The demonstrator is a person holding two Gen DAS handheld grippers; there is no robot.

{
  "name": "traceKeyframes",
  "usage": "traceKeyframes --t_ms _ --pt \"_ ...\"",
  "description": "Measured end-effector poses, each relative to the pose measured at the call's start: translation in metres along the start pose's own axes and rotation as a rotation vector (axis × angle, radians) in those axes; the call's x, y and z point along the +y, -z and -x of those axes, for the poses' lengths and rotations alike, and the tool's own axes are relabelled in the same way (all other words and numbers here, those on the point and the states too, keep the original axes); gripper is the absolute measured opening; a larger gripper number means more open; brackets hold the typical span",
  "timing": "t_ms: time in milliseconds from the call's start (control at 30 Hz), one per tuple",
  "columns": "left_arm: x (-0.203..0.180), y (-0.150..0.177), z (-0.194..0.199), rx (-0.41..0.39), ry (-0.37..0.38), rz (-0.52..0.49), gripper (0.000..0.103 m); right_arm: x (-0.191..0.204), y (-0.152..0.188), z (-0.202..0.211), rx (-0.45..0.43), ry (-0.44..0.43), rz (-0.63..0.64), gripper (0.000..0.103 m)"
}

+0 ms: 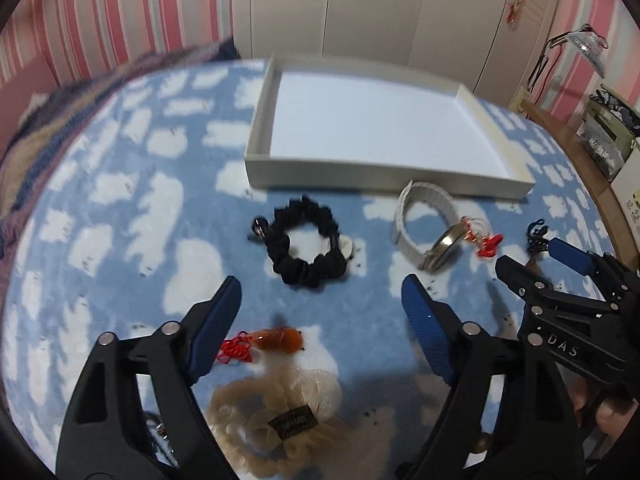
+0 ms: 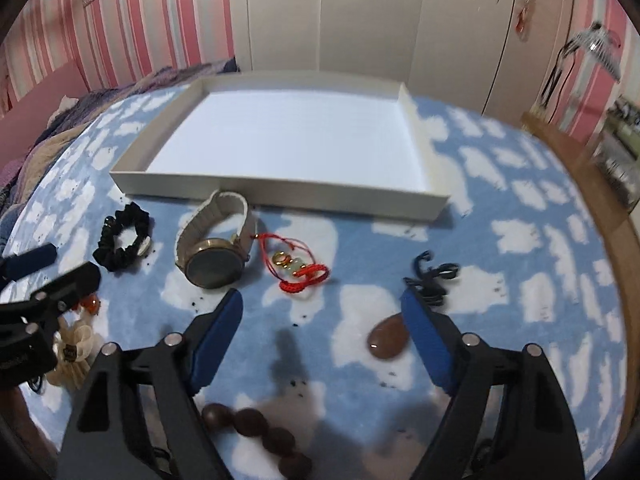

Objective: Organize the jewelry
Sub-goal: 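Grasp the black scrunchie with the left tool while the right tool grasps the red string bracelet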

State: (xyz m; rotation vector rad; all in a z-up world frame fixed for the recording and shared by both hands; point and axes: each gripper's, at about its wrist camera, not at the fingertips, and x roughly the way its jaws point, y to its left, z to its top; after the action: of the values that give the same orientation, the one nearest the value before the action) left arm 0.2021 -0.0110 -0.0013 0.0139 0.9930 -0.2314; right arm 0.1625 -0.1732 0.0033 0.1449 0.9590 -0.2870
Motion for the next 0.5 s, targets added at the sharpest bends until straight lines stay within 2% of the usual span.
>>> traceKeyframes --t_ms 67,167,267,333,500 --pt "0.001 -0.001 -0.008 0.015 -0.01 -0.001 0.072 0.002 -0.002 -0.007 0.009 0.005 0.009 0.079" --pt "0.002 -0.004 -0.019 0.034 -0.01 -0.005 0.072 0.001 -0.007 -0.016 0.022 0.02 0.016 0.077" --pt "0.002 -0.007 -0.03 0.052 -0.011 -0.011 0.072 -0.003 -0.009 -0.026 0.046 -0.003 -0.002 0.075" --pt "0.003 -0.008 -0.038 0.066 -0.017 -0.012 0.072 -0.004 -0.01 -0.033 0.067 -0.015 -0.013 0.068" --pt "0.004 -0.012 -0.054 0.104 -0.019 -0.018 0.072 -0.002 -0.01 -0.04 0.072 -0.011 -0.008 0.066"
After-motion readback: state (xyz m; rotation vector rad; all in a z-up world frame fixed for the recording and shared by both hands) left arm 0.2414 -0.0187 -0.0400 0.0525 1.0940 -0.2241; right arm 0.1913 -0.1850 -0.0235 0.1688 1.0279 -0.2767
